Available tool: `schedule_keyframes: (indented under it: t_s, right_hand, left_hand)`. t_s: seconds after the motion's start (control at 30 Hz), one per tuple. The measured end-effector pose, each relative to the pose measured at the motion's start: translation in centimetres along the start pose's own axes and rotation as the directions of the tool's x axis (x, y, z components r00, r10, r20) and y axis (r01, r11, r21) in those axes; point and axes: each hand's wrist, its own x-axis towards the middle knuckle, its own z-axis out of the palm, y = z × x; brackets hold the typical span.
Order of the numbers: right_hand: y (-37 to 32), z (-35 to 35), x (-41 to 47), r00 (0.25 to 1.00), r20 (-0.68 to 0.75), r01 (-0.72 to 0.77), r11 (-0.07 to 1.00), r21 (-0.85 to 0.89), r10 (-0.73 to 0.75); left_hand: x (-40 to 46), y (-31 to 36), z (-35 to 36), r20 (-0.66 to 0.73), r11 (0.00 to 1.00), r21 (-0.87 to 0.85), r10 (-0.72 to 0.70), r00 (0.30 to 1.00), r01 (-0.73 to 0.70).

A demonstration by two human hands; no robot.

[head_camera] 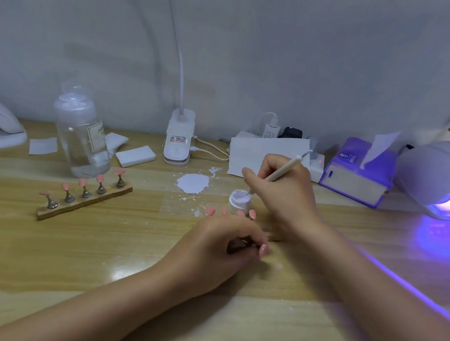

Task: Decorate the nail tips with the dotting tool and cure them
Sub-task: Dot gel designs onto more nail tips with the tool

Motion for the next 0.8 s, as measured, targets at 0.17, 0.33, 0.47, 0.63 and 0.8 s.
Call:
schedule_keyframes:
  t_s: [0.17,0.33,0.47,0.63,0.8]
  right_hand:
    - [-1.2,-2.2,-2.6,0.992,-0.106,-0.033,0.935,0.352,0.074]
    - [-1.7,-2.9,-6.8,0.996,0.03,-0.081,0.805,0.588,0.079]
    - [-1.5,-3.0,-7.5,0.995,-0.003,-0.081,0.794,0.603,0.104]
    - [-1.1,-2.8,-7.4,0.993,0.035,-0.11,0.782,0.614,0.113]
    - [-0.7,-2.5,-7.3,0.995,0.018,-0.09,0.812,0.577,0.098]
  left_hand:
    - [0.1,0.0,-0.2,0.002,0.996,-0.086,0.004,1.0,-0.004]
    - [0.4,0.3,-0.2,-0.008,0.992,-0.107,0.064,0.998,-0.064]
    - [0.4,0.2,-0.2,-0.008,0.997,-0.058,0.044,0.999,-0.044]
    - [0.5,0.1,-0.1,-0.024,0.996,-0.083,0.02,1.0,-0.021]
    - [0.5,0.0,-0.1,-0.017,0.993,-0.114,0.014,1.0,-0.016]
